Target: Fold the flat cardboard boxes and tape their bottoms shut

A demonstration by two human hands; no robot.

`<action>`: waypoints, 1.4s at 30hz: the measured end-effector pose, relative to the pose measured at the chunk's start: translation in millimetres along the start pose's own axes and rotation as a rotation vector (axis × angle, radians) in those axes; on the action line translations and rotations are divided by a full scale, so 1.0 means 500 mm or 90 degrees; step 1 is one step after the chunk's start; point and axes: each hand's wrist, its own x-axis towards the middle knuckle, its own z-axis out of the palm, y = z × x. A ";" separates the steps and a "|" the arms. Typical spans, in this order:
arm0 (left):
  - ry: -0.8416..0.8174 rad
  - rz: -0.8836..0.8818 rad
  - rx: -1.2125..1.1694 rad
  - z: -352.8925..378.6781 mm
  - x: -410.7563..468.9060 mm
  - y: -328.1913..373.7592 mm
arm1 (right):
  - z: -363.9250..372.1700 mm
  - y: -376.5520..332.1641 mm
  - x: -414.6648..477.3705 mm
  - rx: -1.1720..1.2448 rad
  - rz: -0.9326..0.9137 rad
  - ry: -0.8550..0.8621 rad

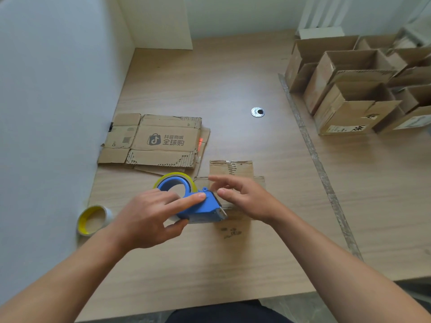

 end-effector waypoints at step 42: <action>-0.037 0.076 -0.054 -0.010 0.094 -0.022 | -0.019 -0.021 -0.042 0.166 0.017 0.152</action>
